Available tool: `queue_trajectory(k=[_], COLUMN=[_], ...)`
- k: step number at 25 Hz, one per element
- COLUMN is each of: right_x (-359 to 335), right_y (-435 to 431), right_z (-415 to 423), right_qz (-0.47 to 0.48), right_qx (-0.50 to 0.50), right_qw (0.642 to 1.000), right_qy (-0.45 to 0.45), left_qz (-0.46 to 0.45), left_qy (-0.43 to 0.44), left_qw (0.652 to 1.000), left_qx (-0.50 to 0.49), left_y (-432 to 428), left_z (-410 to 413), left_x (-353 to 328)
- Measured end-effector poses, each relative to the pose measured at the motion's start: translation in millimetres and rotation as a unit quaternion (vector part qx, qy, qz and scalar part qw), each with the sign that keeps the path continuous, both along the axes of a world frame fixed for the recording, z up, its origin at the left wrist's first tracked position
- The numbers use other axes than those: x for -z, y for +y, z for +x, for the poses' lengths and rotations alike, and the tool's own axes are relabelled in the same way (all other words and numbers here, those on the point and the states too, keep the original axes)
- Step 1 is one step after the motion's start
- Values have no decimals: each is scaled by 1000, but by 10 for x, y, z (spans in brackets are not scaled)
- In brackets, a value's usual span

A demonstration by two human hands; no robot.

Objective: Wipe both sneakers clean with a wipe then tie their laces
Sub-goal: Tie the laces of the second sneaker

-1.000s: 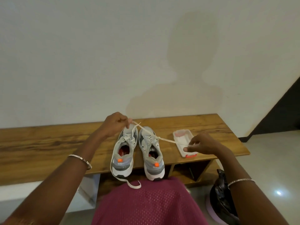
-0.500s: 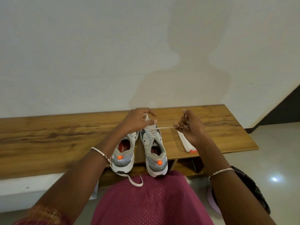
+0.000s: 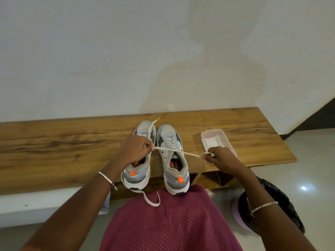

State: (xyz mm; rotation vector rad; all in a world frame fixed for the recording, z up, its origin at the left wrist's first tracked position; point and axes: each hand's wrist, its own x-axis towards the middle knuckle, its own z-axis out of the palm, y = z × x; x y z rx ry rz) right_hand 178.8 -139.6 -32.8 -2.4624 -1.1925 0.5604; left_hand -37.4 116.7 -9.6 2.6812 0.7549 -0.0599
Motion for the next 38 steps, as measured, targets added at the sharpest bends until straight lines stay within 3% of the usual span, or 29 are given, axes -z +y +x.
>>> queue_trajectory(k=[8,10,14,18,21,24,33,38], right_x=[222,215,104,-51,50,141,243,285], right_y=[116,141,132,386,645,727,786,831], right_z=[-319,-381,-435,-586,-691,-765,-773,-851], right_qz=[25,49,56,146,124,147,137,157], right_qx=[109,139,101,119,95,138,162,207], right_qw=[987,986,993,971,982,977,976,963], right_qy=[-111,-73,32,150,105,73,55,66], left_qz=[76,98,80,-33,-83,-108,-20,-22], left_qy=[-82,-100,-106,-154,-117,-102,-127,-125], left_qw=[990,989,988,986,986,983,975,955], left_qx=[-90,-54,80,-60,-80,-111,-181,-267], left_y=[-174,-202,-306,-520,-619,-671,-894,-1073], left_z=[5,-5,-125,98,312,381,462,525], left_x=[255,250,132,89,199,329,458,460])
